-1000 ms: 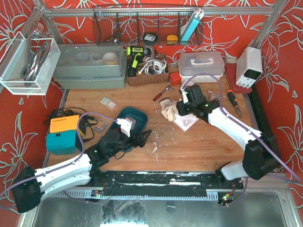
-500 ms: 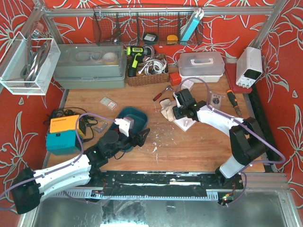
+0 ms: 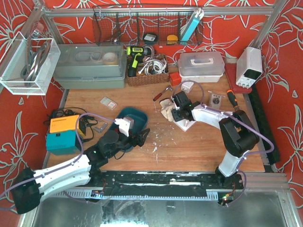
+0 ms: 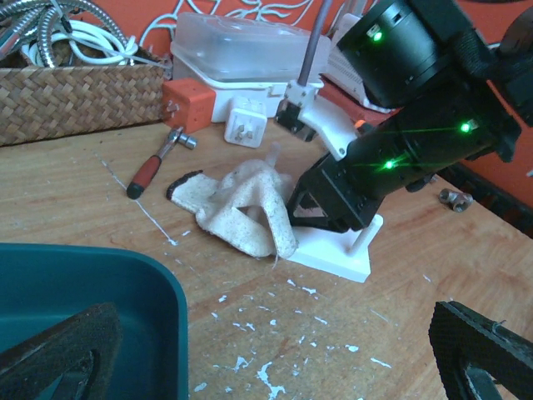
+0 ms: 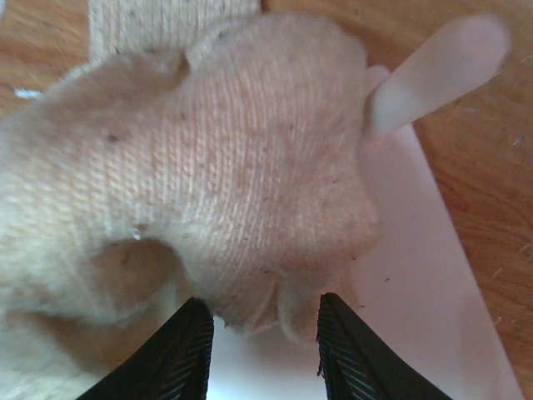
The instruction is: Install the large spring
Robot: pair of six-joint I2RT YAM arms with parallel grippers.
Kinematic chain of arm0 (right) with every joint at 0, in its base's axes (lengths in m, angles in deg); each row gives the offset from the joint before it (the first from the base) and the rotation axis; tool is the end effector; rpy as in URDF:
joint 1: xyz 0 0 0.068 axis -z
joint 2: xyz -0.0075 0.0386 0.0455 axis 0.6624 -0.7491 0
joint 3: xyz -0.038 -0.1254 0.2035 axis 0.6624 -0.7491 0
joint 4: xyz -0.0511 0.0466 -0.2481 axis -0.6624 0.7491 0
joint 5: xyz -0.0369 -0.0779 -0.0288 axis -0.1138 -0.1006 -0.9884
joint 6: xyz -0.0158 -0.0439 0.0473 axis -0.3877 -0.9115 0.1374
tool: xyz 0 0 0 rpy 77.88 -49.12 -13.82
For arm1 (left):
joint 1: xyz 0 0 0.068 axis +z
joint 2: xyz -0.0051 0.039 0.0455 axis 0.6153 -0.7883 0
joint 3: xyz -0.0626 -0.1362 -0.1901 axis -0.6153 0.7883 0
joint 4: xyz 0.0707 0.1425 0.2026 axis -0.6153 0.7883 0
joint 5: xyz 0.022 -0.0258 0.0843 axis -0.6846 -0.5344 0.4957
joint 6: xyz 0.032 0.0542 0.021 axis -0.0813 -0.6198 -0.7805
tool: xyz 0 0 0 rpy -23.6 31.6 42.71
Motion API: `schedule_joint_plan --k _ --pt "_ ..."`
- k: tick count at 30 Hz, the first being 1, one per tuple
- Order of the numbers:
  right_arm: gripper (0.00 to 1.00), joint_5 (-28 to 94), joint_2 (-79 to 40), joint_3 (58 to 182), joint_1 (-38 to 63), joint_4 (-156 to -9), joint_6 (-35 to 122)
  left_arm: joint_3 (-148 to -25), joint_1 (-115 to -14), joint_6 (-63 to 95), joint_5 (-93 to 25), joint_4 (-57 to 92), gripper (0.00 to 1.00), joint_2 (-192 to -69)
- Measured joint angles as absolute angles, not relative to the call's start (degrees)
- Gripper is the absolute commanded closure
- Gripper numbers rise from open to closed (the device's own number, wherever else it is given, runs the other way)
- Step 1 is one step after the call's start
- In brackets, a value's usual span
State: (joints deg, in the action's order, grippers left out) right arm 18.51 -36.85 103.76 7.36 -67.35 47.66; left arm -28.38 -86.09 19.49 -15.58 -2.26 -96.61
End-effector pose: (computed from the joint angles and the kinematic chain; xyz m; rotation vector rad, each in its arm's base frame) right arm 0.2943 0.1920 0.1364 -0.4553 2.4795 0.1746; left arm 0.1492 -0.1521 0.1972 0.3514 1.6775 -0.6764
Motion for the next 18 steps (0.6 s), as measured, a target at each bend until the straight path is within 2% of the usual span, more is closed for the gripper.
schedule_joint_plan --k 10,18 --pt "1.00 18.23 -38.58 103.76 7.36 -68.64 45.98 -28.18 -86.09 19.51 -15.58 -2.26 0.00 -96.04" --pt "1.00 18.16 -37.86 103.76 7.36 -68.80 45.10 -28.03 -86.09 19.53 -15.58 -2.26 0.00 -96.24"
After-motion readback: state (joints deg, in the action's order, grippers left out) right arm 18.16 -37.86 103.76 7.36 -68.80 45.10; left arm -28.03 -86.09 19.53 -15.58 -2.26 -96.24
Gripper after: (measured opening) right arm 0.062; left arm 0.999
